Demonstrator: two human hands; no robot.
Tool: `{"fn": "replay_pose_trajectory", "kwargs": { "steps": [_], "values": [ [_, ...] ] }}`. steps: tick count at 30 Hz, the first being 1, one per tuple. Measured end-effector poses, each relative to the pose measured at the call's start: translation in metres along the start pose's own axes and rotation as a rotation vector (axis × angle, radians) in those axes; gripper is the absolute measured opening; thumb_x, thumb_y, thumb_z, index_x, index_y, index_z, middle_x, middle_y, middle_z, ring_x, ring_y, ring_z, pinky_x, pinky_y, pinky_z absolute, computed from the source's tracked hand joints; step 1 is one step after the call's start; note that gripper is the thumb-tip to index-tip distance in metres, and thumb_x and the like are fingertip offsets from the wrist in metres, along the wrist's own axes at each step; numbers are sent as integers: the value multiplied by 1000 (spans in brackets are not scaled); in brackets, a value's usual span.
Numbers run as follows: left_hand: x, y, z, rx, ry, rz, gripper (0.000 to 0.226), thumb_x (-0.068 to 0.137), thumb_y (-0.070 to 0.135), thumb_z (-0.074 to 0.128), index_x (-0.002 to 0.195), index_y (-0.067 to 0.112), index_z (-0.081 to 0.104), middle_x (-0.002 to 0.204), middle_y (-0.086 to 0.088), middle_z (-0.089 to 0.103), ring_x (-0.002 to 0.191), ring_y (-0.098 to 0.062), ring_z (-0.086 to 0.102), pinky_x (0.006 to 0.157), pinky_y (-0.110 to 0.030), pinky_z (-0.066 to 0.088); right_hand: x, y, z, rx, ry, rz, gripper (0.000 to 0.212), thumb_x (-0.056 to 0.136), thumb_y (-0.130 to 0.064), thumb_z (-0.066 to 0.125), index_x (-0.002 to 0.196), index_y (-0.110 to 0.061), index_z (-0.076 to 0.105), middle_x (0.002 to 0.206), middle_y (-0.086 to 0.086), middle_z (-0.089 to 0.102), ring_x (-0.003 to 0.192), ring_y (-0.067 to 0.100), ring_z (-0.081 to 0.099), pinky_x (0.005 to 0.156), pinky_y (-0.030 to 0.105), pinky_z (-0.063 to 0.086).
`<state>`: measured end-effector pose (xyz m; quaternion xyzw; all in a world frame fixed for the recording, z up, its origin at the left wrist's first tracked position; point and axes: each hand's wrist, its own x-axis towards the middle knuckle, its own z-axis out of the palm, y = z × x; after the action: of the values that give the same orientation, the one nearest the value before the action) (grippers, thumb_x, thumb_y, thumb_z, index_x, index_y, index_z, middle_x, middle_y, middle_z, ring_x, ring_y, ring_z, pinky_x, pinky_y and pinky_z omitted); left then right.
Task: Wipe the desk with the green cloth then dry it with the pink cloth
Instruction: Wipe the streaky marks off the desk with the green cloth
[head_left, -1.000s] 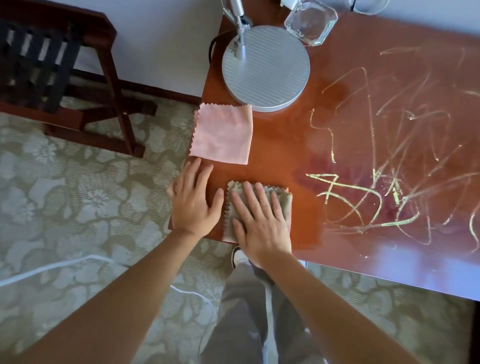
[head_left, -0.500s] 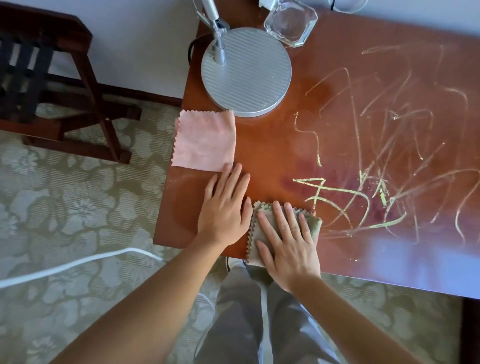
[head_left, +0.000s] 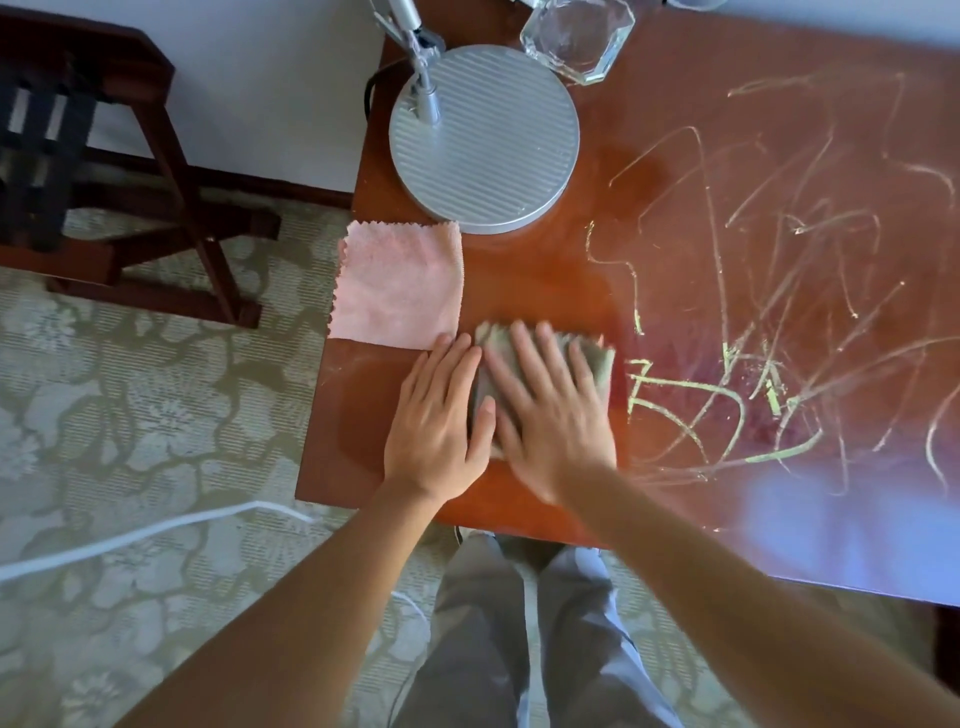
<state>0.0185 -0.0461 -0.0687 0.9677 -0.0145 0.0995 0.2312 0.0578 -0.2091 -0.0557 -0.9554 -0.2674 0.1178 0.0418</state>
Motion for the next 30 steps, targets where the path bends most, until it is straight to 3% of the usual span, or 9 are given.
{"fn": "replay_pose_trajectory", "kwargs": {
  "steps": [5, 8, 15, 24, 28, 30],
  "values": [
    [-1, 2, 0, 76, -28, 6, 51, 102, 34, 44, 137, 2, 59, 154, -16, 49, 150, -28, 35, 121, -48, 30, -73, -14, 18, 9, -33, -36, 60, 106, -51, 29, 161, -28, 24, 170, 6, 17, 158, 28, 5, 127, 50, 9],
    [0, 1, 2, 111, -25, 23, 51, 101, 36, 44, 136, 1, 59, 153, -17, 49, 149, -30, 37, 119, -51, 33, -39, 7, 6, -6, -61, -50, 61, 106, -53, 24, 163, -30, 22, 171, 6, 10, 159, 28, 1, 127, 52, 10],
    [-1, -1, 5, 148, -18, 25, 50, 101, 37, 47, 136, 3, 59, 153, -17, 49, 149, -31, 36, 122, -48, 28, 73, 49, -26, 44, 20, 182, 66, 104, -59, 9, 164, -33, 12, 173, 4, 5, 159, 27, -3, 128, 50, 0],
    [-1, 7, -2, 223, -89, 27, 49, 98, 36, 44, 139, 11, 56, 158, -12, 43, 150, -30, 34, 116, -50, 28, -112, 7, 24, 57, 20, 111, 62, 107, -50, 28, 164, -29, 19, 171, 8, 15, 158, 31, 8, 126, 53, 13],
    [10, 26, 3, 221, -170, 169, 50, 101, 37, 39, 145, 16, 51, 162, -9, 37, 151, -29, 31, 116, -50, 23, -98, 32, 17, 41, -3, 75, 62, 106, -53, 28, 163, -33, 18, 171, 6, 15, 158, 28, 6, 127, 51, 12],
    [24, 35, 9, 228, -236, 137, 55, 102, 41, 34, 151, 19, 47, 165, -8, 32, 154, -29, 25, 120, -52, 21, -61, 59, 5, 35, 20, 150, 63, 106, -56, 19, 163, -33, 12, 172, 6, 8, 159, 28, 1, 128, 51, 8]
  ]
}}
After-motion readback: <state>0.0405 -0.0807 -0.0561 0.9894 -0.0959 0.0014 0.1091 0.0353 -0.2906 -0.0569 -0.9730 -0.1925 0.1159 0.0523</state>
